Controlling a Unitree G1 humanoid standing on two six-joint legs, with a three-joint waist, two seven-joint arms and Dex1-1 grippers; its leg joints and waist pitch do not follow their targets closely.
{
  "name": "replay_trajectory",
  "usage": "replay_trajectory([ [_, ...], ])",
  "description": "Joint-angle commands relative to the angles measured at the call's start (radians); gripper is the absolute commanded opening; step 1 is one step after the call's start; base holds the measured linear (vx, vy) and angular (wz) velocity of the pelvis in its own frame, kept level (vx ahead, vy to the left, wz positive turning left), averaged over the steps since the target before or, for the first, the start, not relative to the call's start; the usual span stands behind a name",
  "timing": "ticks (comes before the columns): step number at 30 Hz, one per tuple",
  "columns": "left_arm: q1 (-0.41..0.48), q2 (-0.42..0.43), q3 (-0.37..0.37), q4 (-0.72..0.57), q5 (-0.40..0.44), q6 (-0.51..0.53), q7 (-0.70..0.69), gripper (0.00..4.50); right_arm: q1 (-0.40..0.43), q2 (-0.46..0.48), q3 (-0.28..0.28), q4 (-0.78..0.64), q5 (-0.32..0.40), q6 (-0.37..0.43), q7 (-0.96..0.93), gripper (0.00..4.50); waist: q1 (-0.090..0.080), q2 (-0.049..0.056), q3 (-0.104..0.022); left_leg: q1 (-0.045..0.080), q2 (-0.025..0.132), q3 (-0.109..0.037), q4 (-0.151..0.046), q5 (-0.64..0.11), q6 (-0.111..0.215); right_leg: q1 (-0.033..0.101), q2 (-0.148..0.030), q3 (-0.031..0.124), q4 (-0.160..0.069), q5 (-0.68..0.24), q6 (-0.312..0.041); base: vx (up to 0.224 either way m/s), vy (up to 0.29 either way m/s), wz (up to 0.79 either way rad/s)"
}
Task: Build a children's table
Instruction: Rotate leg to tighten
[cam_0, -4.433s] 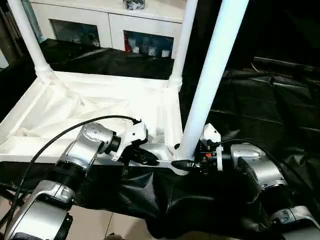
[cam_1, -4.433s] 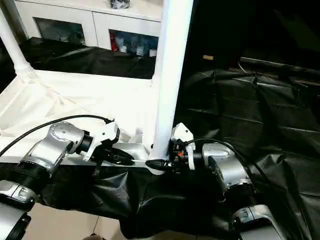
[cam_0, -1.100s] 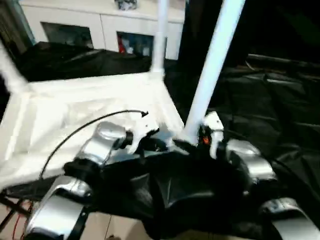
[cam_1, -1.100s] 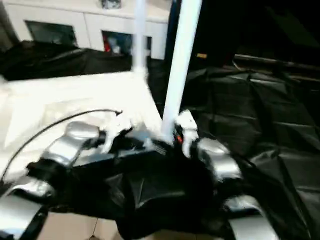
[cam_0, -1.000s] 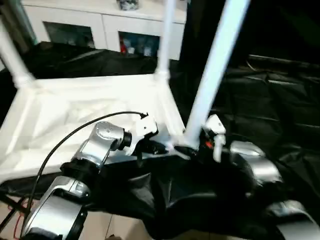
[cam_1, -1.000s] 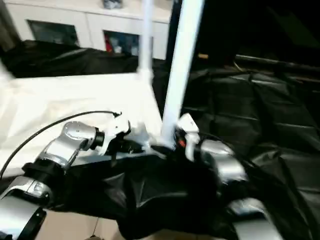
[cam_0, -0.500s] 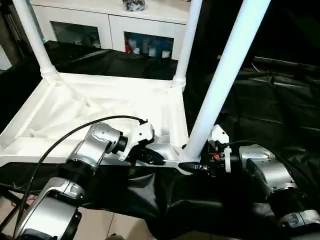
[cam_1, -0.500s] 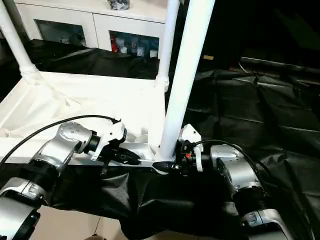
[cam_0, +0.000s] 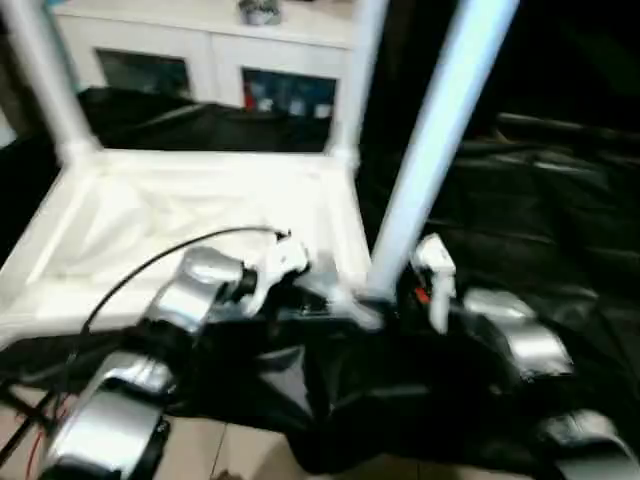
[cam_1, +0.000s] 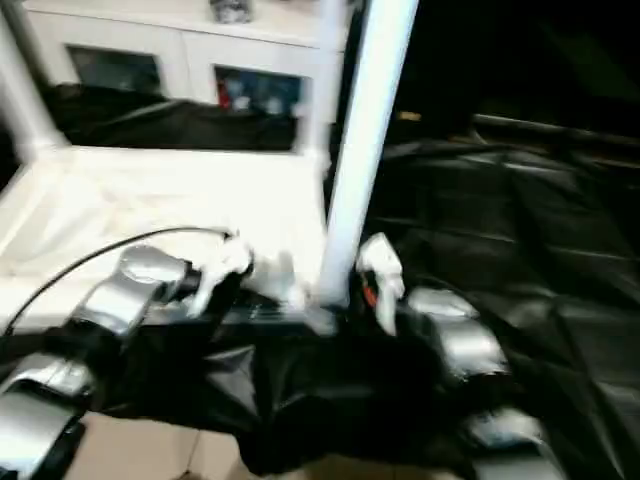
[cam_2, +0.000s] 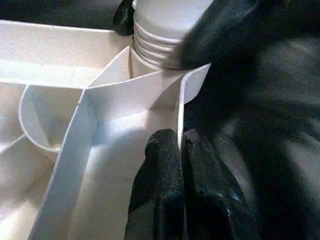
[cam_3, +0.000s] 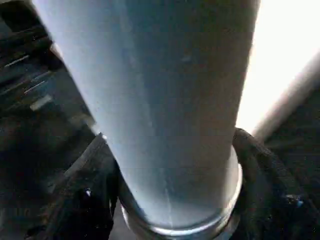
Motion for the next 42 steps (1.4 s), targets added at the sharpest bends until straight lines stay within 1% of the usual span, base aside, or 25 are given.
replay_trajectory([
  [1,-0.033,-0.075,0.009,0.003,-0.017,0.027,0.102,0.00,-0.019,0.044,0.011,0.104,-0.041,0.028,-0.161,2.72,-0.001,0.000,-0.053,0.003,-0.001,0.001,-0.069,-0.341,-0.019,0.035,-0.043,0.030,-0.099,-0.471,-0.142,0.000,0.000,0.00],
  [2,-0.039,-0.090,0.013,0.010,-0.014,0.031,0.134,0.00,-0.031,0.057,-0.001,0.130,-0.040,0.031,-0.205,2.72,-0.007,0.000,-0.052,0.001,-0.002,0.001,-0.068,-0.334,-0.013,0.036,-0.040,0.030,-0.099,-0.454,-0.145,0.000,0.000,0.00],
  [4,-0.045,-0.109,0.019,0.017,-0.015,0.039,0.167,0.00,-0.045,0.072,-0.007,0.154,-0.043,0.026,-0.248,2.72,-0.006,0.000,-0.055,0.003,-0.002,0.006,-0.064,-0.324,0.007,0.035,-0.039,0.033,-0.100,-0.409,-0.157,0.000,0.000,0.00],
  [5,-0.047,-0.126,0.020,0.017,-0.012,0.043,0.193,0.00,-0.059,0.090,-0.009,0.173,-0.047,0.025,-0.287,2.72,-0.007,0.002,-0.054,-0.002,-0.002,0.006,-0.066,-0.309,0.013,0.037,-0.036,0.033,-0.096,-0.372,-0.167,0.000,0.000,0.00],
  [9,-0.049,-0.162,0.011,0.022,-0.001,0.039,0.227,0.00,-0.098,0.134,-0.015,0.228,-0.069,-0.014,-0.356,2.72,-0.008,0.003,-0.057,-0.007,-0.002,0.008,-0.066,-0.276,0.016,0.041,-0.035,0.033,-0.089,-0.305,-0.183,0.000,0.000,0.00],
  [10,-0.046,-0.167,0.007,0.020,0.002,0.036,0.225,0.00,-0.110,0.145,-0.023,0.247,-0.064,-0.028,-0.355,3.28,-0.007,0.007,-0.059,-0.005,-0.003,0.009,-0.064,-0.275,0.018,0.042,-0.036,0.034,-0.089,-0.290,-0.187,0.000,0.000,0.00],
  [12,-0.042,-0.165,0.001,0.014,0.002,0.033,0.220,0.00,-0.120,0.148,-0.025,0.262,-0.058,-0.035,-0.344,3.43,-0.008,0.006,-0.059,-0.007,-0.003,0.009,-0.064,-0.272,0.024,0.045,-0.035,0.034,-0.086,-0.276,-0.194,0.000,0.000,0.00],
  [14,-0.029,-0.147,-0.016,-0.001,0.002,0.018,0.187,0.00,-0.119,0.138,-0.004,0.252,-0.063,-0.051,-0.300,3.49,-0.008,0.005,-0.059,-0.005,-0.001,0.011,-0.063,-0.271,0.033,0.043,-0.034,0.034,-0.086,-0.260,-0.202,0.000,0.000,0.00],
  [15,-0.026,-0.143,-0.019,-0.005,0.002,0.016,0.178,0.00,-0.118,0.135,0.001,0.247,-0.065,-0.057,-0.290,3.74,-0.007,0.005,-0.059,-0.006,-0.001,0.010,-0.064,-0.270,0.033,0.045,-0.035,0.034,-0.085,-0.257,-0.203,0.000,0.000,0.00],
  [18,-0.005,-0.111,-0.028,-0.032,-0.006,-0.004,0.097,0.00,-0.087,0.109,0.035,0.189,-0.062,-0.112,-0.149,3.89,-0.006,0.003,-0.060,-0.008,-0.001,0.011,-0.063,-0.260,0.045,0.048,-0.036,0.034,-0.083,-0.241,-0.206,0.000,0.000,0.00],
  [19,0.003,-0.096,-0.031,-0.043,-0.012,-0.009,0.061,0.00,-0.071,0.097,0.047,0.159,-0.055,-0.128,-0.094,3.89,-0.003,-0.011,-0.060,-0.009,-0.001,0.012,-0.061,-0.251,0.058,0.049,-0.036,0.033,-0.083,-0.244,-0.201,0.000,0.000,0.00],
  [20,0.010,-0.081,-0.034,-0.054,-0.017,-0.016,0.026,0.00,-0.057,0.086,0.055,0.136,-0.048,-0.139,-0.041,3.89,-0.001,-0.007,-0.060,-0.011,0.001,0.012,-0.062,-0.235,0.068,0.051,-0.039,0.035,-0.082,-0.235,-0.201,0.000,0.000,0.00],
  [21,0.016,-0.068,-0.038,-0.063,-0.021,-0.027,-0.003,0.00,-0.046,0.077,0.061,0.116,-0.037,-0.135,0.006,3.89,-0.002,-0.013,-0.060,-0.012,0.001,0.012,-0.061,-0.228,0.074,0.052,-0.038,0.034,-0.082,-0.227,-0.202,0.000,0.000,0.00],
  [23,0.024,-0.047,-0.044,-0.078,-0.028,-0.032,-0.045,0.00,-0.032,0.061,0.072,0.091,-0.021,-0.130,0.080,3.89,-0.002,-0.011,-0.061,-0.010,0.003,0.013,-0.061,-0.209,0.083,0.051,-0.038,0.035,-0.076,-0.197,-0.219,0.000,0.000,0.00],
  [24,0.032,-0.020,-0.050,-0.093,-0.035,-0.036,-0.088,0.00,-0.008,0.034,0.097,0.049,-0.006,-0.114,0.176,3.89,-0.001,-0.008,-0.060,-0.009,0.004,0.013,-0.062,-0.208,0.085,0.050,-0.038,0.035,-0.076,-0.192,-0.225,0.000,0.000,0.00],
  [25,0.033,-0.017,-0.050,-0.094,-0.035,-0.038,-0.092,0.00,-0.005,0.031,0.100,0.045,-0.005,-0.112,0.185,3.89,0.002,-0.008,-0.060,-0.009,0.004,0.014,-0.060,-0.207,0.091,0.051,-0.037,0.036,-0.074,-0.179,-0.229,0.000,0.000,0.00],
  [26,0.039,0.010,-0.056,-0.101,-0.036,-0.047,-0.130,0.00,0.019,-0.003,0.131,0.009,0.002,-0.097,0.277,3.89,0.002,-0.008,-0.059,-0.009,0.006,0.013,-0.062,-0.207,0.091,0.051,-0.037,0.035,-0.073,-0.173,-0.234,0.000,0.000,0.00],
  [28,0.041,0.020,-0.058,-0.102,-0.035,-0.052,-0.143,0.00,0.027,-0.016,0.140,-0.001,0.003,-0.091,0.309,3.89,0.006,-0.006,-0.056,-0.006,0.006,0.014,-0.063,-0.228,0.086,0.048,-0.036,0.035,-0.077,-0.201,-0.231,0.000,0.000,0.00],
  [29,0.042,0.039,-0.060,-0.100,-0.031,-0.062,-0.165,0.00,0.045,-0.044,0.161,-0.028,0.004,-0.078,0.367,3.89,0.009,-0.005,-0.054,-0.005,0.007,0.014,-0.065,-0.244,0.076,0.047,-0.037,0.035,-0.079,-0.227,-0.228,0.000,0.000,0.00],
  [34,0.045,0.068,-0.051,-0.108,-0.037,-0.071,-0.219,0.00,0.081,-0.098,0.193,-0.096,0.016,-0.020,0.496,3.89,0.023,-0.003,-0.054,-0.002,0.010,0.014,-0.066,-0.262,0.058,0.046,-0.037,0.036,-0.077,-0.241,-0.222,0.000,0.000,0.00],
  [37,0.045,0.079,-0.053,-0.109,-0.042,-0.070,-0.239,0.00,0.094,-0.121,0.208,-0.131,0.021,0.011,0.533,3.89,0.029,-0.005,-0.055,0.000,0.010,0.014,-0.066,-0.264,0.051,0.046,-0.038,0.037,-0.077,-0.243,-0.218,0.000,0.000,0.00],
  [38,0.044,0.081,-0.054,-0.108,-0.043,-0.073,-0.243,0.00,0.098,-0.127,0.212,-0.144,0.023,0.020,0.539,3.64,0.031,-0.005,-0.056,-0.001,0.009,0.015,-0.065,-0.254,0.049,0.046,-0.037,0.037,-0.076,-0.228,-0.220,0.000,0.000,0.00],
  [39,0.045,0.081,-0.055,-0.108,-0.043,-0.074,-0.245,0.00,0.100,-0.128,0.214,-0.149,0.024,0.024,0.541,3.64,0.031,-0.005,-0.056,-0.001,0.009,0.014,-0.066,-0.251,0.048,0.047,-0.036,0.036,-0.076,-0.227,-0.220,0.000,0.000,0.00],
  [40,0.045,0.082,-0.055,-0.107,-0.045,-0.076,-0.247,0.00,0.103,-0.131,0.217,-0.156,0.023,0.031,0.544,3.64,0.031,-0.010,-0.057,-0.002,0.009,0.015,-0.065,-0.244,0.048,0.047,-0.037,0.037,-0.075,-0.221,-0.220,0.000,0.000,0.00],
  [42,0.046,0.082,-0.056,-0.105,-0.045,-0.080,-0.250,0.00,0.108,-0.132,0.219,-0.165,0.016,0.037,0.546,3.35,0.032,-0.008,-0.057,-0.002,0.008,0.015,-0.064,-0.236,0.048,0.047,-0.038,0.037,-0.074,-0.216,-0.220,0.000,0.000,0.00],
])
